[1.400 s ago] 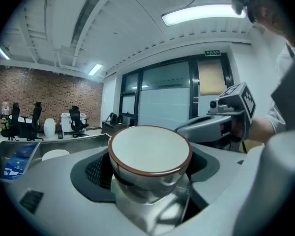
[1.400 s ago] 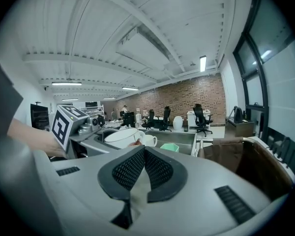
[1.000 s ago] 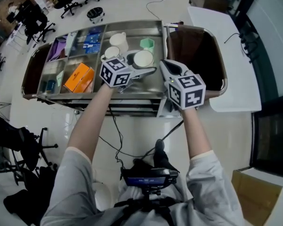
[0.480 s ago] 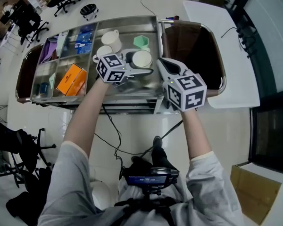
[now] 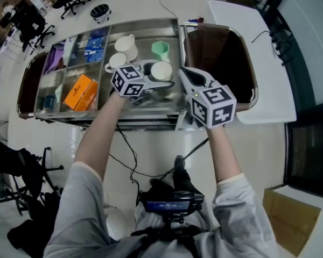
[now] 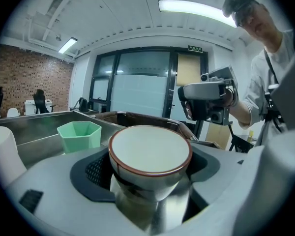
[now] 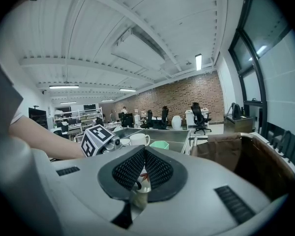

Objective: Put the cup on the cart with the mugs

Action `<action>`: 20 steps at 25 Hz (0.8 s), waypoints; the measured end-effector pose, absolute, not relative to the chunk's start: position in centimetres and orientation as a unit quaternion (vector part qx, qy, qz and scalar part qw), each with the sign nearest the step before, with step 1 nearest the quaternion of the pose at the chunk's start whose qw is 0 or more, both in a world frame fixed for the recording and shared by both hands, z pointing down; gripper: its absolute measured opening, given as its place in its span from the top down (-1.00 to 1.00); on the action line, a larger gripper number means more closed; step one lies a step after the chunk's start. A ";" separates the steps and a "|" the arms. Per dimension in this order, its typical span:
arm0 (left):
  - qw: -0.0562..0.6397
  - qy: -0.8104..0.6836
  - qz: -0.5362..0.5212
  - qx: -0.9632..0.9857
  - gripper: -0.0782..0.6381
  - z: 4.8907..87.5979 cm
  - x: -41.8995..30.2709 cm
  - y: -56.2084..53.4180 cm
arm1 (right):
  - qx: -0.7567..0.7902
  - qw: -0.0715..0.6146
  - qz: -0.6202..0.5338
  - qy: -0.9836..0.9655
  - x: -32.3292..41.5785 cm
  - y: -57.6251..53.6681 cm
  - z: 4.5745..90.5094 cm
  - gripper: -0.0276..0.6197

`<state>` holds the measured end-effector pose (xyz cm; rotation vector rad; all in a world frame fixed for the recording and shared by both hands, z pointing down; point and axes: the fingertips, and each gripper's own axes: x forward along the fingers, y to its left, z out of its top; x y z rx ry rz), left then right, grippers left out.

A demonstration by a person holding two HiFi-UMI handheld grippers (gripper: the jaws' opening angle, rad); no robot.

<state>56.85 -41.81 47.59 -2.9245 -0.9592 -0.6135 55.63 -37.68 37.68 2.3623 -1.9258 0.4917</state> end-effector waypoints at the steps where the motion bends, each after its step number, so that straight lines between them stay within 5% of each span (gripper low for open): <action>1: 0.003 -0.307 -0.197 -0.931 -0.36 47.7 56.9 -41.7 | 0.765 0.027 0.159 -0.623 55.6 -37.7 37.7 0.89; 20: 0.028 -0.278 -0.220 -0.935 -0.53 48.9 57.1 -42.4 | 0.766 0.030 0.167 -0.621 55.9 -37.1 38.8 0.89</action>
